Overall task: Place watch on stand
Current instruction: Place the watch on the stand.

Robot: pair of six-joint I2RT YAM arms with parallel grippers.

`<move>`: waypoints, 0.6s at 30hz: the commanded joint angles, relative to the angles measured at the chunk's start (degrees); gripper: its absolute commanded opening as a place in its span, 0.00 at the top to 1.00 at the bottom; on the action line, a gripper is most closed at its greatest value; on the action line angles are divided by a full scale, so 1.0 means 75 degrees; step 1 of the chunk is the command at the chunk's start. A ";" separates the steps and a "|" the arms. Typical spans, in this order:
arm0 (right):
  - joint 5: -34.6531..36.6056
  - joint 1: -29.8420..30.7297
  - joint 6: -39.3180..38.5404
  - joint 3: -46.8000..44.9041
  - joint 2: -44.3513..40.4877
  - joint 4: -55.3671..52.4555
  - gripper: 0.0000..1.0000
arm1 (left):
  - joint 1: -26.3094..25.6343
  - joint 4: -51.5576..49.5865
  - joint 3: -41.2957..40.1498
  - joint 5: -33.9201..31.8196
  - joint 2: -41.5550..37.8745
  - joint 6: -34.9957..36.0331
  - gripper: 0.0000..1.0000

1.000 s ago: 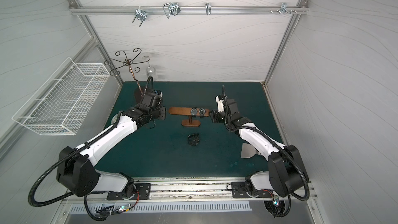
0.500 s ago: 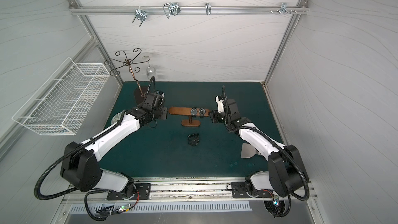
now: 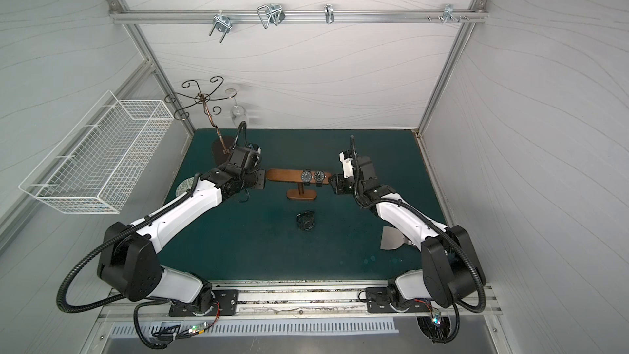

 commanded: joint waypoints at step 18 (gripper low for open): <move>-0.0197 0.0032 0.0016 0.0048 0.0167 0.0243 0.68 | -0.0160 0.0264 0.0544 -0.0048 0.0133 -0.0031 0.82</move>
